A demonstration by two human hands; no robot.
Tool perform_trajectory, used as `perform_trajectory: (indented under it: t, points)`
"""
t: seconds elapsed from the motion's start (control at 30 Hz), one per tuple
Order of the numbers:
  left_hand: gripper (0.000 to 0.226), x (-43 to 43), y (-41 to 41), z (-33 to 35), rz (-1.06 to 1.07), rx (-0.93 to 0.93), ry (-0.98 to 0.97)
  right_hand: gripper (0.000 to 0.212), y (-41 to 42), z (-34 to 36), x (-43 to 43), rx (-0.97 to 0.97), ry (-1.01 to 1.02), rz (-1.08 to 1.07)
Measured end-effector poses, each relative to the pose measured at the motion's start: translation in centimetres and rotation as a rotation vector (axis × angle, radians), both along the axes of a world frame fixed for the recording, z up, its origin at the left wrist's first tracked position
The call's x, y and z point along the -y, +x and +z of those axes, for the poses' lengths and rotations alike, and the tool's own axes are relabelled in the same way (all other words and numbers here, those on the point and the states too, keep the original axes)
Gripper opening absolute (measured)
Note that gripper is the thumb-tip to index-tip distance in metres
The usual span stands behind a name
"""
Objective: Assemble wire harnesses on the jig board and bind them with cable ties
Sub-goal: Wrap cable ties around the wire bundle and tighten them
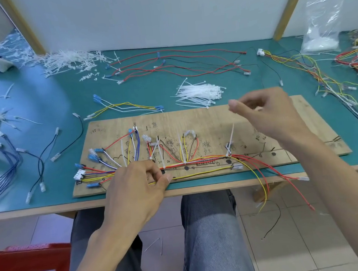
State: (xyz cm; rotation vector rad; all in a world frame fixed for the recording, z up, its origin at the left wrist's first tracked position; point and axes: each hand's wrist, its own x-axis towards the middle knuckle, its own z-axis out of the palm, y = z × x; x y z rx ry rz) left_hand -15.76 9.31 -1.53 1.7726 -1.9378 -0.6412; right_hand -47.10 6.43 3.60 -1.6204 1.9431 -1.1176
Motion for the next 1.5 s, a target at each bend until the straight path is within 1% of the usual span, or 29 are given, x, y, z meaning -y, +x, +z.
perform_trajectory:
  t: [0.07, 0.13, 0.2, 0.33, 0.47, 0.53, 0.6, 0.63, 0.7, 0.73, 0.77, 0.8, 0.9, 0.97, 1.03, 1.1, 1.23, 1.33, 1.4, 1.43, 1.5]
  points:
    - [0.034, -0.1, -0.1, 0.0, 0.004, 0.000, 0.002, 0.015, 0.4, -0.2, 4.1, -0.105, 0.088, 0.032]
    - [0.033, -0.1, -0.1, 0.0, 0.017, 0.002, 0.005, 0.016, 1.1, -0.9, 7.1, -0.250, 0.167, 0.079]
    - [0.033, -0.1, 0.0, -0.1, 0.027, 0.009, 0.001, 0.019, 1.4, -1.7, 8.8, -0.315, 0.220, 0.078]
    - [0.033, 0.0, 0.0, -0.1, 0.016, 0.025, -0.009, 0.013, 1.6, -2.5, 9.9, -0.360, 0.216, 0.043]
    - [0.034, -0.1, 0.0, -0.2, 0.011, 0.037, -0.023, 0.005, 1.7, -2.7, 9.5, -0.437, 0.171, 0.102]
    - [0.034, -0.2, 0.0, -0.2, 0.005, 0.036, -0.028, 0.006, 1.7, -2.5, 9.0, -0.477, 0.139, 0.142]
    - [0.034, -0.2, 0.0, -0.1, 0.004, 0.033, -0.032, 0.010, 1.7, -1.6, 8.2, -0.476, 0.092, 0.157]
    - [0.034, -0.1, 0.0, -0.1, 0.003, 0.031, -0.035, 0.011, 1.8, -0.9, 7.7, -0.435, 0.066, 0.155]
    - [0.033, -0.3, 0.0, 0.0, -0.004, 0.019, -0.049, 0.010, 1.9, 1.0, 6.1, -0.290, -0.003, 0.180]
    - [0.033, -0.3, -0.1, 0.0, -0.005, 0.008, -0.060, 0.010, 2.1, 2.2, 5.1, -0.245, -0.055, 0.217]
    - [0.033, -0.5, 0.0, 0.1, -0.007, -0.008, -0.070, 0.009, 2.5, 3.3, 3.8, -0.244, -0.103, 0.265]
    - [0.032, -0.6, 0.0, 0.1, -0.013, -0.034, -0.074, 0.009, 3.1, 4.3, 2.5, -0.277, -0.144, 0.320]
    - [0.031, -1.0, 0.4, 0.3, -0.046, -0.131, -0.081, 0.015, 5.2, 5.9, -1.8, -0.497, -0.224, 0.486]
    - [0.029, -1.2, 0.6, 0.6, -0.075, -0.187, -0.084, 0.016, 6.5, 5.7, -3.9, -0.593, -0.195, 0.545]
    - [0.028, -1.4, 0.8, 0.8, -0.112, -0.225, -0.083, 0.015, 7.2, 5.0, -5.1, -0.710, -0.136, 0.562]
    - [0.026, -1.6, 0.9, 0.9, -0.141, -0.245, -0.086, 0.016, 8.0, 4.2, -5.7, -0.827, -0.121, 0.573]
    - [0.027, -1.7, 1.3, 0.8, -0.176, -0.236, -0.098, 0.014, 10.1, 2.5, -5.6, -0.981, -0.087, 0.584]
    - [0.027, -1.4, 1.2, 0.6, -0.183, -0.230, -0.081, 0.016, 11.6, 1.4, -5.3, -1.039, -0.025, 0.608]
    - [0.017, -1.0, 1.2, 0.6, -0.191, -0.225, -0.059, 0.018, 12.3, 0.5, -5.3, -1.054, -0.013, 0.624]
    - [0.012, -0.9, 1.2, 0.6, -0.203, -0.210, -0.047, 0.018, 12.5, 0.2, -5.2, -1.040, -0.014, 0.625]
    - [0.011, -0.6, 1.1, 0.7, -0.229, -0.169, -0.026, 0.019, 12.8, -0.4, -5.0, -0.976, -0.025, 0.616]
